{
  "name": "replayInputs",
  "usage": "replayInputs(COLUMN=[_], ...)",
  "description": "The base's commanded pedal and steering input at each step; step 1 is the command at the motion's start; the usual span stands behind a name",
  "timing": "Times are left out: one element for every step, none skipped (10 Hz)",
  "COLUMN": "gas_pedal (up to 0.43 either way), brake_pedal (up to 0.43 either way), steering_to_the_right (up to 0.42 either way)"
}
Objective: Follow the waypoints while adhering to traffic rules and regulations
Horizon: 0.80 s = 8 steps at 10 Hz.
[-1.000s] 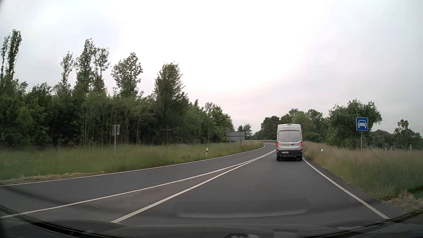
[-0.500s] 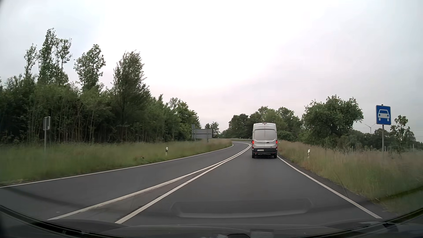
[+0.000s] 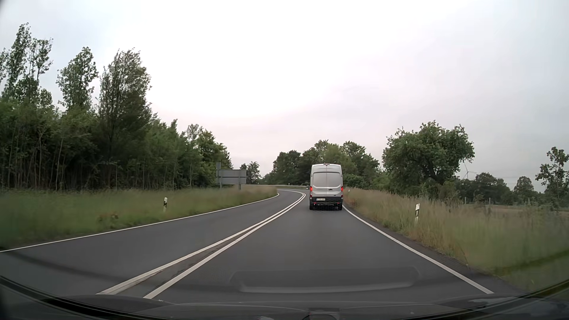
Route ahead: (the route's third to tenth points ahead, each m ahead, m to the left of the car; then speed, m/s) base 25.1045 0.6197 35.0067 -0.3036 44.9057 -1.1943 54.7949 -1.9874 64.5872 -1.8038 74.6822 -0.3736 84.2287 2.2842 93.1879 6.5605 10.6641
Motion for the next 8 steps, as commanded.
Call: replayInputs(gas_pedal=[0.441, 0.441, 0.429, 0.429, 0.429, 0.421, 0.421, 0.421], brake_pedal=[0.0, 0.0, 0.0, 0.0, 0.0, 0.0, 0.0, 0.0], steering_to_the_right=[0.065, 0.063, 0.061, 0.058, 0.053, 0.038, 0.021, 0.003])
